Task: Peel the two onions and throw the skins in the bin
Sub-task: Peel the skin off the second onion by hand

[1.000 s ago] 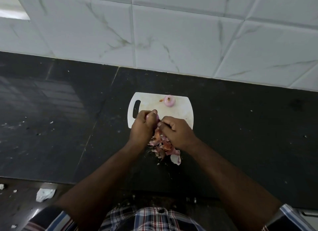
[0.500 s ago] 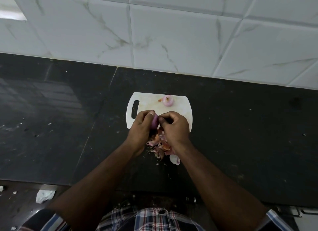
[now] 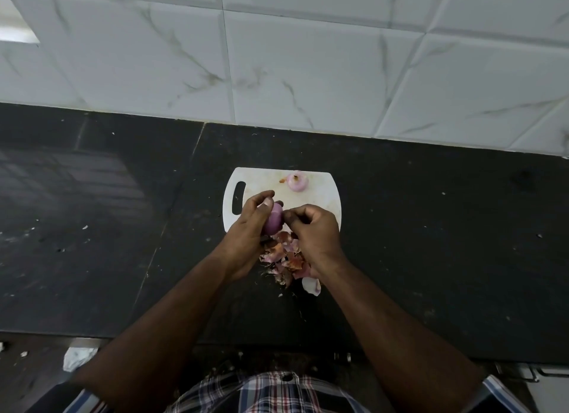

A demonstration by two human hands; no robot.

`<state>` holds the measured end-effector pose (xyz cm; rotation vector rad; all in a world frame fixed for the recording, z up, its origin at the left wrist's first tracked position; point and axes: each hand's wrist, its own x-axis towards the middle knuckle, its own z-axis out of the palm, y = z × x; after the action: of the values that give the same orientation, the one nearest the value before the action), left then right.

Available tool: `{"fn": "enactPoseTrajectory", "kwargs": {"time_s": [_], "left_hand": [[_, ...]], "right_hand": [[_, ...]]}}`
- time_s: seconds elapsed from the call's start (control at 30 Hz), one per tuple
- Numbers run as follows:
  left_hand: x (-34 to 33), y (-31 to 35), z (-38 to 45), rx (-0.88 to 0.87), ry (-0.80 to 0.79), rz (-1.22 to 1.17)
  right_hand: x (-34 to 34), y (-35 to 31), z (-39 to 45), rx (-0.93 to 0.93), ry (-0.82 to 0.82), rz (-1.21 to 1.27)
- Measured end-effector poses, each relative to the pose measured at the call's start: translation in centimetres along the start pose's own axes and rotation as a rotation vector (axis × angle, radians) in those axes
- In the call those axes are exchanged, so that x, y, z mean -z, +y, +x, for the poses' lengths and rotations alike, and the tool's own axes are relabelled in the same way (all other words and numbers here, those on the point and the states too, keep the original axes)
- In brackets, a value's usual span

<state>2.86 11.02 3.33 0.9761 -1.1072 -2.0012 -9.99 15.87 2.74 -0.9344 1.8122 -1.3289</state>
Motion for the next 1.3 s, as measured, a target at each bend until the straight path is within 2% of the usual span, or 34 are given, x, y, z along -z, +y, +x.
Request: {"fn": "enactPoseTrajectory", "kwargs": {"time_s": [0.1, 0.17, 0.27, 0.33, 0.43, 0.67, 0.83, 1.0, 1.1, 1.17, 1.3], "left_hand": [[0.1, -0.2, 0.2, -0.003, 0.033, -0.043], [0.0, -0.2, 0.3, -0.016, 0.062, -0.063], [-0.1, -0.1, 0.3, -0.023, 0.06, -0.004], [0.1, -0.3, 0.4, -0.019, 0.052, 0.03], [0.1, -0.4, 0.3, -0.04, 0.065, 0.023], [-0.3, -1.1, 0.7, -0.166, 0.225, 0.211], [0.3, -0.6, 0.8, -0.053, 0.266, 0.025], [0.3, -0.6, 1.2, 0.039, 0.225, -0.043], [-0.3, -0.6, 1.1, 0.055, 0.19, -0.058], [-0.9, -0.7, 1.2, 0.049, 0.202, -0.083], [-1.6, -1.5, 1.4, -0.092, 0.225, 0.026]], "right_hand": [[0.6, -0.2, 0.3, 0.062, -0.052, -0.243], [1.0, -0.6, 0.1, 0.04, -0.191, -0.355], [1.4, -0.8, 0.1, 0.015, -0.354, -0.342], [1.6, -0.6, 0.3, 0.07, -0.381, -0.309], [1.6, -0.5, 0.1, 0.111, -0.406, -0.131], [1.4, -0.5, -0.5, 0.252, -0.278, -0.199], [2.3, 0.1, -0.2, 0.123, -0.297, -0.18], [1.5, -0.3, 0.1, 0.175, -0.225, -0.163], [0.2, -0.3, 0.0, 0.287, -0.039, -0.226], [-0.5, 0.0, 0.2, 0.295, 0.098, -0.232], [-1.4, -0.3, 0.2, 0.074, 0.215, -0.114]]}}
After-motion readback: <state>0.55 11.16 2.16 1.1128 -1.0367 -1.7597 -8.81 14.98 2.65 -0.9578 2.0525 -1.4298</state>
